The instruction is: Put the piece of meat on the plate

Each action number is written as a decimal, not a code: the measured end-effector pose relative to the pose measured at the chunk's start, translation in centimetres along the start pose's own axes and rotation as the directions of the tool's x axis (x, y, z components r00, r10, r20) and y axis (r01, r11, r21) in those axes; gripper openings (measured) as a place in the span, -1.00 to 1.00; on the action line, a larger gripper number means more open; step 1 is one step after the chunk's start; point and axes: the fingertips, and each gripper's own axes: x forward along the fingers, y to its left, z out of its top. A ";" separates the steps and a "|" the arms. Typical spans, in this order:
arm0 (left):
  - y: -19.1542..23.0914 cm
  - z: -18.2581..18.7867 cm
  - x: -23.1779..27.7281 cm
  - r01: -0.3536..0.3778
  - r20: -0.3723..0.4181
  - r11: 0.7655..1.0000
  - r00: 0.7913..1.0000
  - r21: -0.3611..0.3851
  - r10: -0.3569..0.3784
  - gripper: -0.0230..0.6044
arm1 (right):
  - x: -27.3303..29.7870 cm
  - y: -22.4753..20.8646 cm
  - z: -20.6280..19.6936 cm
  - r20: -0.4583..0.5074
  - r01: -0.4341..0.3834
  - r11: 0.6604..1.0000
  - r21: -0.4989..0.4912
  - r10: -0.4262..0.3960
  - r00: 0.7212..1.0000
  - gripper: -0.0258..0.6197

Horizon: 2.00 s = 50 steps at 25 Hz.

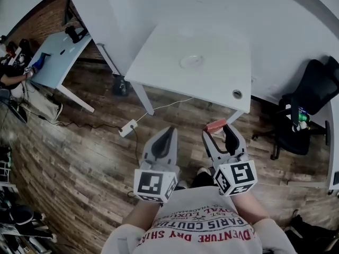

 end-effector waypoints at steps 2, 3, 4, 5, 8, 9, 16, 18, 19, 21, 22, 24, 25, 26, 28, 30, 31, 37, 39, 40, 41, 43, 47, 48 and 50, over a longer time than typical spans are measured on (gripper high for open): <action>0.8 -0.5 1.3 0.010 -0.011 1.000 1.000 -0.013 -0.010 -0.91 | 1.6 -0.6 -0.1 -0.005 -0.003 1.000 -0.006 0.003 1.000 -0.06; 1.1 -0.8 1.9 0.016 -0.018 1.000 1.000 -0.020 -0.017 -0.91 | 2.4 -0.8 -0.2 -0.009 -0.007 1.000 -0.007 0.007 1.000 -0.06; 1.5 -1.1 2.4 0.020 -0.024 1.000 0.999 -0.024 -0.021 -0.91 | 3.2 -1.1 -0.4 -0.012 -0.014 1.000 -0.007 0.014 1.000 -0.06; 1.9 -1.3 3.0 0.019 -0.029 1.000 0.999 -0.022 -0.020 -0.91 | 4.0 -1.3 -0.5 -0.015 -0.021 1.000 -0.007 0.021 1.000 -0.06; 3.4 -1.3 5.0 -0.010 -0.028 1.000 1.000 -0.003 0.009 -0.90 | 6.9 -2.3 -0.8 -0.024 -0.045 0.999 -0.006 0.045 0.999 -0.06; 4.0 -1.2 5.9 -0.023 -0.026 1.000 0.999 0.001 0.023 -0.91 | 8.0 -2.8 -0.8 -0.027 -0.053 0.999 -0.003 0.053 0.998 -0.06; 8.0 0.3 13.6 -0.109 -0.013 0.994 0.994 0.006 0.109 -0.91 | 16.0 -7.2 1.0 -0.032 -0.112 0.994 -0.012 0.111 0.993 -0.06; 8.7 0.9 16.7 -0.123 -0.007 0.992 0.992 0.008 0.123 -0.90 | 18.5 -9.5 1.9 -0.033 -0.119 0.993 -0.018 0.119 0.992 -0.06; 9.0 1.2 18.3 -0.126 -0.004 0.992 0.992 0.008 0.126 -0.90 | 19.8 -10.6 2.4 -0.033 -0.123 0.992 -0.019 0.123 0.992 -0.06; 9.6 1.6 21.5 -0.130 0.000 0.991 0.992 0.012 0.130 -0.90 | 22.3 -12.8 3.2 -0.032 -0.131 0.991 -0.022 0.130 0.991 -0.06; 9.9 1.8 23.1 -0.132 0.000 0.991 0.991 0.015 0.132 -0.90 | 23.6 -13.8 3.5 -0.032 -0.135 0.991 -0.024 0.135 0.990 -0.06; 10.5 1.8 26.0 -0.138 -0.002 0.990 0.990 0.017 0.138 -0.91 | 25.9 -15.5 3.9 -0.035 -0.147 0.989 -0.026 0.146 0.989 -0.06; 10.8 1.8 27.4 -0.140 -0.004 0.990 0.990 0.018 0.140 -0.90 | 26.9 -16.3 3.9 -0.038 -0.154 0.988 -0.026 0.153 0.988 -0.06; 11.0 1.8 28.6 -0.141 -0.007 0.990 0.990 0.017 0.141 -0.91 | 27.8 -17.0 3.9 -0.040 -0.159 0.987 -0.025 0.158 0.987 -0.06; 11.5 1.8 30.9 -0.137 -0.013 0.991 0.991 0.008 0.137 -0.91 | 29.4 -18.1 4.1 -0.045 -0.165 0.986 -0.021 0.164 0.985 -0.06; 11.9 1.8 32.9 -0.126 -0.022 0.992 0.992 -0.003 0.126 -0.91 | 30.7 -19.2 4.1 -0.055 -0.163 0.987 -0.010 0.163 0.985 -0.06; 12.1 1.7 33.7 -0.123 -0.027 0.992 0.992 -0.005 0.123 -0.91 | 31.4 -19.7 4.0 -0.061 -0.160 0.987 -0.003 0.159 0.985 -0.06; 13.7 0.5 37.7 -0.093 -0.072 0.996 0.993 -0.015 0.092 -0.91 | 34.3 -22.1 3.0 -0.101 -0.113 0.993 0.034 0.116 0.988 -0.06; 14.4 0.4 39.1 -0.063 -0.074 0.998 0.995 -0.031 0.061 -0.91 | 35.4 -22.7 2.7 -0.110 -0.082 0.996 0.043 0.086 0.990 -0.06; 14.8 0.4 39.9 -0.045 -0.075 0.998 0.996 -0.037 0.042 -0.90 | 36.0 -23.0 2.5 -0.114 -0.064 0.997 0.051 0.069 0.991 -0.06; 15.2 0.4 40.8 -0.024 -0.078 0.999 0.997 -0.039 0.021 -0.91 | 36.7 -23.3 2.4 -0.120 -0.044 0.997 0.058 0.050 0.991 -0.06; 16.2 0.4 42.6 0.020 -0.091 0.999 0.996 -0.040 -0.023 -0.91 | 38.1 -23.7 2.2 -0.133 -0.004 0.997 0.072 0.013 0.991 -0.06; 18.2 0.0 46.3 0.106 -0.134 0.994 0.985 -0.038 -0.110 -0.91 | 41.0 -24.7 1.6 -0.174 0.079 0.993 0.090 -0.062 0.983 -0.06; 18.7 -0.1 47.1 0.125 -0.145 0.991 0.981 -0.038 -0.130 -0.90 | 41.8 -24.8 1.3 -0.191 0.097 0.991 0.092 -0.078 0.979 -0.06; 19.6 -0.5 48.5 0.159 -0.165 0.986 0.973 -0.040 -0.164 -0.90 | 43.1 -24.9 0.4 -0.235 0.126 0.988 0.086 -0.103 0.966 -0.06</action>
